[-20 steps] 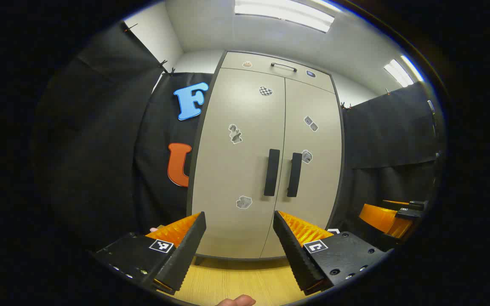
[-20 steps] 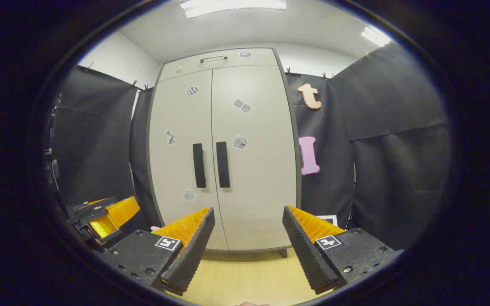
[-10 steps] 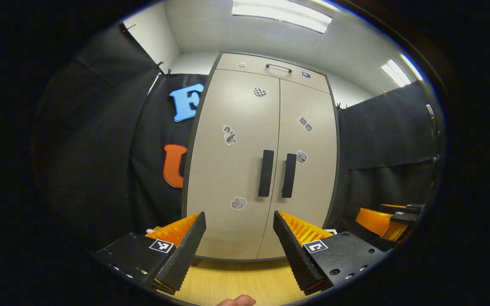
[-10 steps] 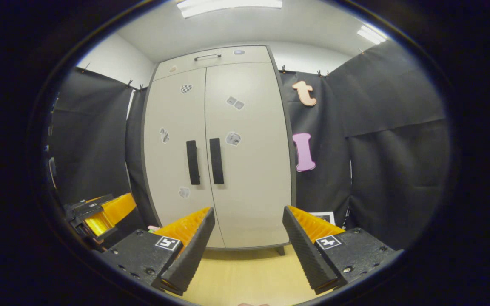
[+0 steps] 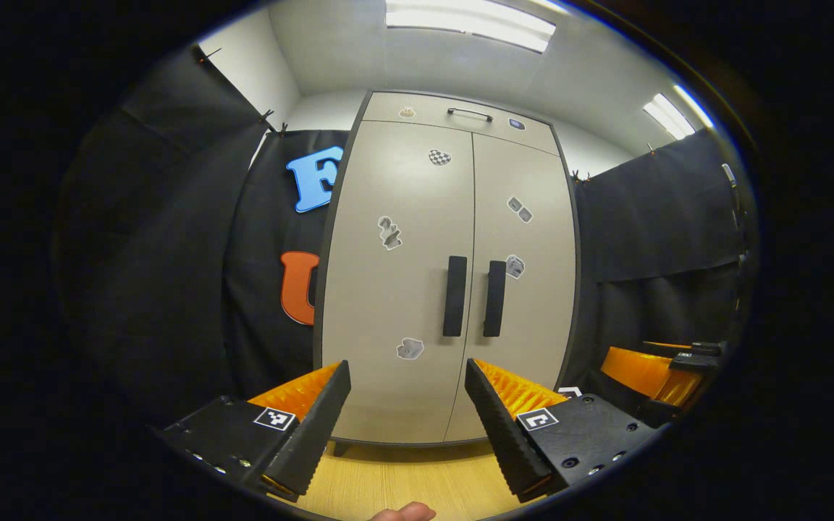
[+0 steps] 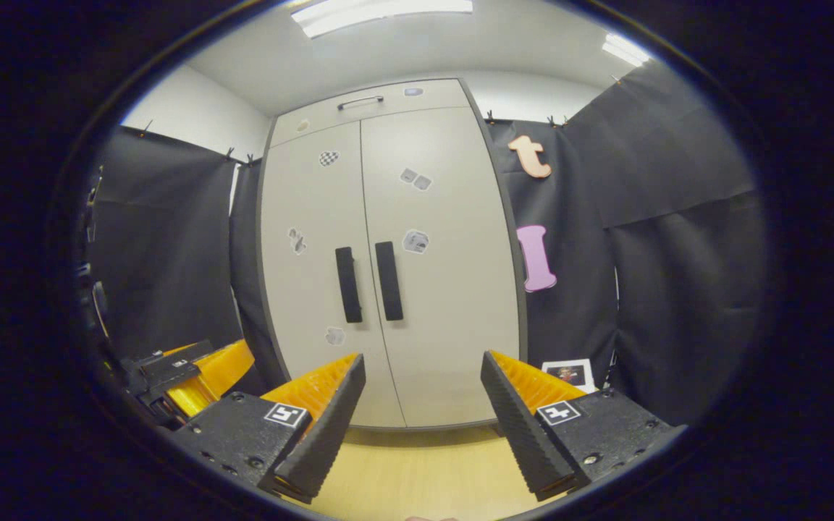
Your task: Open the right door of the double-door shoe cabinet with the right hand, and open the left door with the left hand.
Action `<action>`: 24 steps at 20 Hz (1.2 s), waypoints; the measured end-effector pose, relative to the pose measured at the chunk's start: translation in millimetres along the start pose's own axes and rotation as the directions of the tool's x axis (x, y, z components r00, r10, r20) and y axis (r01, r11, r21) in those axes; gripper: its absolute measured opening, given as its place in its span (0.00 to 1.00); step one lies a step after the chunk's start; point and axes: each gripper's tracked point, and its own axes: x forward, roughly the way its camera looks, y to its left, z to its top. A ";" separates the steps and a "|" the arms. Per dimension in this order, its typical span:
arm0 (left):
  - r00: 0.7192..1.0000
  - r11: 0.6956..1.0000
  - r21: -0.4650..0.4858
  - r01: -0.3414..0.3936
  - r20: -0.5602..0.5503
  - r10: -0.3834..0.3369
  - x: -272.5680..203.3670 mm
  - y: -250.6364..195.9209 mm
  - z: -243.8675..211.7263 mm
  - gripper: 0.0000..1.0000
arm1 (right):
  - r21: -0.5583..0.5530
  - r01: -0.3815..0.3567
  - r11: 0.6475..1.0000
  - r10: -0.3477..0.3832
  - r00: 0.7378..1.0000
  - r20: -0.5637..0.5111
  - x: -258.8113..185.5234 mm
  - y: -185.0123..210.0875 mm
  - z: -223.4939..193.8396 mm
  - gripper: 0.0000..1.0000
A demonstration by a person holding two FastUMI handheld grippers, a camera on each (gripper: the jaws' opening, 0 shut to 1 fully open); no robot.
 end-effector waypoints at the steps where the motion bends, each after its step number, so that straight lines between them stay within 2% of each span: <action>1: 1.000 1.000 -0.003 0.008 -0.003 -0.008 -1.2 -0.9 -0.1 0.95 | -0.016 0.002 1.000 -0.002 1.000 0.014 8.5 1.1 7.2 0.96; 2: 1.000 1.000 -0.004 0.014 -0.005 -0.014 -2.0 -0.1 -0.4 0.95 | -0.030 0.002 1.000 0.000 0.999 0.043 21.7 3.6 17.5 1.00; 3: 1.000 1.000 -0.001 0.015 -0.006 -0.015 -3.1 1.1 0.1 0.95 | -0.045 0.012 0.999 -0.010 0.999 0.053 35.4 5.7 24.9 0.96; 4: 1.000 1.000 0.002 0.010 -0.004 -0.010 -3.2 0.7 -0.2 0.95 | -0.060 0.012 0.998 -0.008 0.998 0.057 51.7 8.6 31.2 0.96; 5: 1.000 1.000 0.004 0.005 -0.004 -0.005 -2.8 0.6 -1.8 0.95 | -0.072 0.008 0.997 -0.005 0.999 0.046 67.4 14.3 34.1 1.00; 7: 1.000 1.000 0.003 0.005 -0.010 -0.005 -1.2 0.3 -2.8 0.95 | -0.078 -0.012 0.997 0.014 1.000 0.021 99.3 25.7 39.8 1.00; 8: 1.000 1.000 -0.001 0.006 -0.016 -0.006 -0.6 0.6 -3.3 0.95 | -0.079 -0.013 0.997 0.014 1.000 0.015 115.7 29.4 44.3 0.96; 13: 0.999 1.000 -0.030 -0.006 -0.038 0.005 3.1 4.7 -3.6 0.95 | -0.096 0.055 0.994 -0.058 0.998 -0.024 186.8 23.4 58.1 0.96; 14: 0.999 0.999 -0.032 -0.009 -0.042 0.008 3.7 4.2 -5.2 0.95 | -0.095 0.062 0.994 -0.066 0.997 -0.037 198.3 22.6 56.5 1.00; 19: 0.998 0.998 -0.049 -0.040 -0.058 0.037 6.3 6.8 -6.0 0.95 | -0.111 0.063 0.992 -0.071 0.995 -0.069 230.9 29.5 49.1 0.99; 20: 0.997 0.998 -0.054 -0.042 -0.063 0.039 6.9 7.4 -6.4 0.95 | -0.118 0.069 0.991 -0.077 0.994 -0.072 235.3 29.8 47.9 0.94; 22: 0.997 0.997 -0.056 -0.049 -0.068 0.046 7.2 8.6 -6.8 0.95 | -0.120 0.066 0.991 -0.075 0.995 -0.072 242.1 33.7 49.0 0.95; 24: 0.996 0.997 -0.047 -0.059 -0.070 0.056 8.3 8.2 -7.1 0.95 | -0.107 0.059 0.993 -0.066 0.995 -0.069 248.9 35.7 48.7 0.90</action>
